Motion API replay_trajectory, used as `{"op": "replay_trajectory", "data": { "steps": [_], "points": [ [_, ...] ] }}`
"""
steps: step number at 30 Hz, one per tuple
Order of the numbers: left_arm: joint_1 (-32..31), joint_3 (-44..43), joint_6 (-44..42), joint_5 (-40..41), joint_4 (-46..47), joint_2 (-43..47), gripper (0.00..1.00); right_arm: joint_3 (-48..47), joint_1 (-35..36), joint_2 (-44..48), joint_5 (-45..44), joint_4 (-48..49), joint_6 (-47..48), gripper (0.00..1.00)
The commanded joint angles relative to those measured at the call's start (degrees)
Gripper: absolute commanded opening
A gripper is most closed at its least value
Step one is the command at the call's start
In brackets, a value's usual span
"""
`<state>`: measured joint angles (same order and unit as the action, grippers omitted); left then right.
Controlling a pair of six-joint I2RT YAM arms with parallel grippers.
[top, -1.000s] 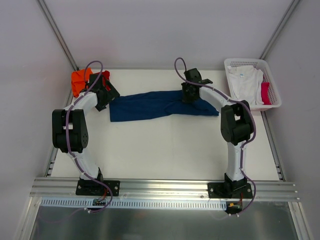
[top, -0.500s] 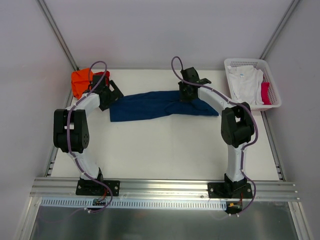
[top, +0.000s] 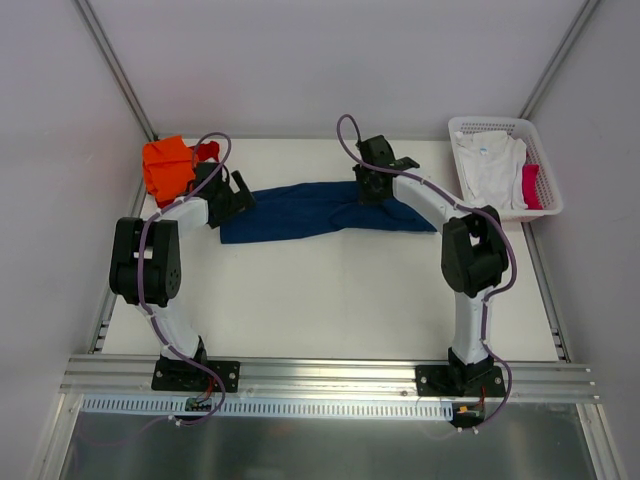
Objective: Fold and stack the t-shirts
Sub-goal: Fold the other side of the tshirt into a rectangle
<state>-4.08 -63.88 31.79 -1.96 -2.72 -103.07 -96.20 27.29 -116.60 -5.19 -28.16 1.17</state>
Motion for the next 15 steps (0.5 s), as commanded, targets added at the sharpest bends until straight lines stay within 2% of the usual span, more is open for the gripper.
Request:
{"op": "replay_trajectory", "data": {
  "steps": [1,15],
  "points": [
    [-0.23,1.91,-2.61,0.29,5.17,1.02,0.99,-2.76,0.92,4.18,-1.75,-1.63,1.47,0.23],
    [-0.85,2.71,-3.67,-0.15,7.55,0.76,0.99,-6.62,2.07,2.34,-3.95,-4.0,3.66,0.24]
  ]
}}
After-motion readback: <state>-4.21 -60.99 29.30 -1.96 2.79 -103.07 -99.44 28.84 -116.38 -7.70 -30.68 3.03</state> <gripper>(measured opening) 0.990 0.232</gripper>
